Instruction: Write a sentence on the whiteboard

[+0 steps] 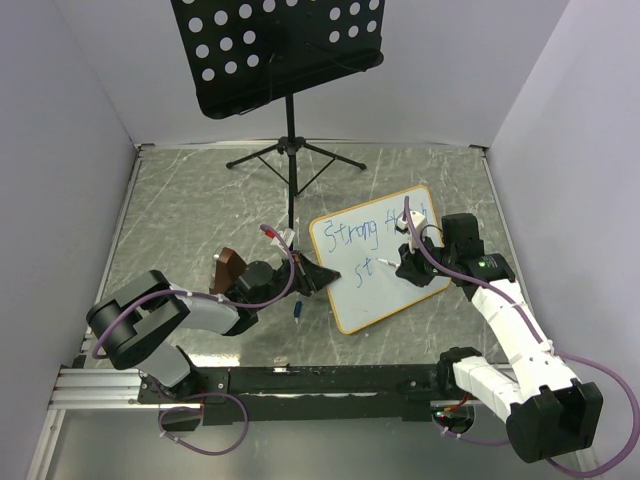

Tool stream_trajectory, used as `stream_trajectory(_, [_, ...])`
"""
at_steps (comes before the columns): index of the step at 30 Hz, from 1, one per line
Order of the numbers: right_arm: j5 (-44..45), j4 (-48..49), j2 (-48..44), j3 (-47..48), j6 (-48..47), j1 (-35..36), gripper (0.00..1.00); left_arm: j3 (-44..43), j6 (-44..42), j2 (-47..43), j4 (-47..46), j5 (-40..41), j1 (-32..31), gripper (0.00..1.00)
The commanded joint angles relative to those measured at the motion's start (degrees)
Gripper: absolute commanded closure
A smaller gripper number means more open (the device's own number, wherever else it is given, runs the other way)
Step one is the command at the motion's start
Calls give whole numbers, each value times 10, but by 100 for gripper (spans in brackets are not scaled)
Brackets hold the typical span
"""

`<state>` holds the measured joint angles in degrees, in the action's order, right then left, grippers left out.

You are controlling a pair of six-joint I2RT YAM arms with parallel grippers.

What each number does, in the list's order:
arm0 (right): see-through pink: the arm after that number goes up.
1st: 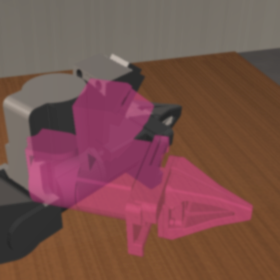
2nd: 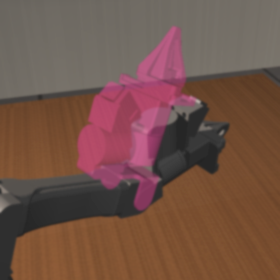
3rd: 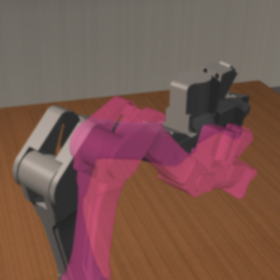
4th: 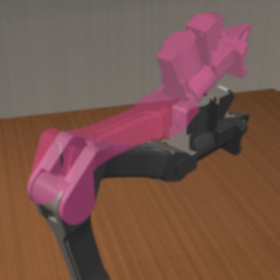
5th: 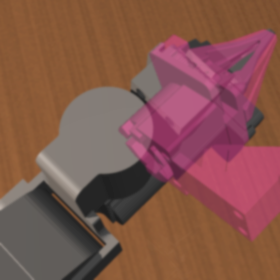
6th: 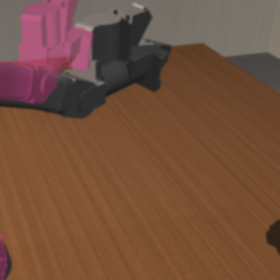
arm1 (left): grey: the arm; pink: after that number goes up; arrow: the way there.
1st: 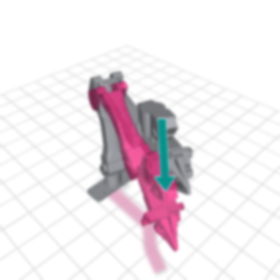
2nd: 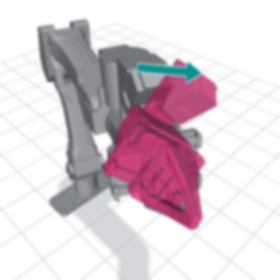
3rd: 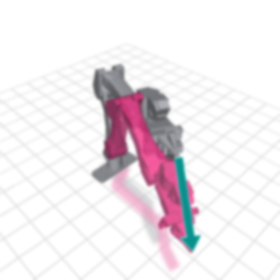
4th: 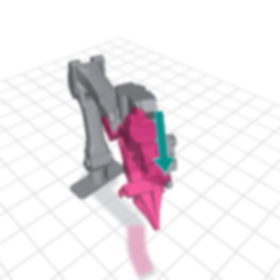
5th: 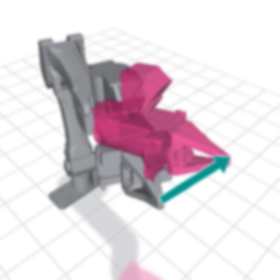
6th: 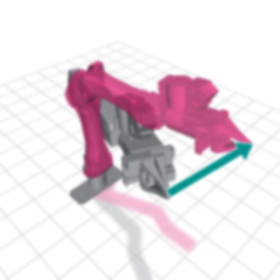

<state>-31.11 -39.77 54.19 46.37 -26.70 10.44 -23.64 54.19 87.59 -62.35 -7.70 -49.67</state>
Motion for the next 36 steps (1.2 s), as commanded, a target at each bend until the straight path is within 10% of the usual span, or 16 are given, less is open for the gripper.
stream_trajectory(1, [-8,26,-5,-5,-8,-3,100,-7,-8,-18,-65,-8,-3,99])
stream_trajectory(36, [13,24,46,-13,-24,23,100,-17,-11,-9,-68,-13,-2,99])
